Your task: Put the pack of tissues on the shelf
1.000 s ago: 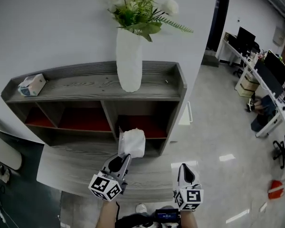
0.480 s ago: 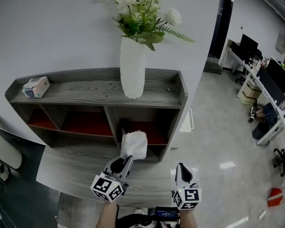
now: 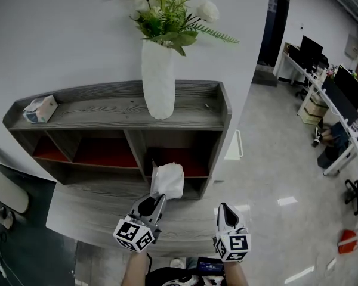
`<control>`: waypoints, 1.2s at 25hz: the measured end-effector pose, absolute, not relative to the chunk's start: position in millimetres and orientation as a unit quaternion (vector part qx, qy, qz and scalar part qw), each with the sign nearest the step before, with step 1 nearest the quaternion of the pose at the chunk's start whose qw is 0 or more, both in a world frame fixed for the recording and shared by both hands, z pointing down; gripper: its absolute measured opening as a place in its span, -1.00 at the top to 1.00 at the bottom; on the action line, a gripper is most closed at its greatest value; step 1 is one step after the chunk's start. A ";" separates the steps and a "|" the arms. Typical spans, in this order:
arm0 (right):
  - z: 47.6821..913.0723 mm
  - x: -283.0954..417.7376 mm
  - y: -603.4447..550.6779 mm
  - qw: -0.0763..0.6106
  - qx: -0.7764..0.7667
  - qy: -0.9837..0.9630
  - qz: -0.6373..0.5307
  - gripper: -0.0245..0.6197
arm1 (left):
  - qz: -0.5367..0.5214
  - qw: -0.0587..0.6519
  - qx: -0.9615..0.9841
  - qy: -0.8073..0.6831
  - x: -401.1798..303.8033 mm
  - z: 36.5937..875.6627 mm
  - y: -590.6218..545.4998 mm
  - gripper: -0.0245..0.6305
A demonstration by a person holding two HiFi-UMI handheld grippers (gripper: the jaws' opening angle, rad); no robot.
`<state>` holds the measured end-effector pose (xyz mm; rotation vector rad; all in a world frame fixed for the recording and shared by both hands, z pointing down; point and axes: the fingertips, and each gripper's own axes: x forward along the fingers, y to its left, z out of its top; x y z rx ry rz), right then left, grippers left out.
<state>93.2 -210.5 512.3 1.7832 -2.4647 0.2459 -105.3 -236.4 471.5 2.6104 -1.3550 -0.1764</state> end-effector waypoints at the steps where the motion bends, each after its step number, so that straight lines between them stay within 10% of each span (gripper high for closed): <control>1: 512.2 91.8 -209.8 0.046 0.583 -0.808 0.080 0.91 | -0.057 0.099 0.882 -0.457 -105.1 473.3 -236.4 0.72; 30: 525.6 123.5 -218.3 0.053 0.606 -0.787 0.101 0.91 | -0.038 0.128 0.880 -0.455 -92.8 503.9 -262.2 0.72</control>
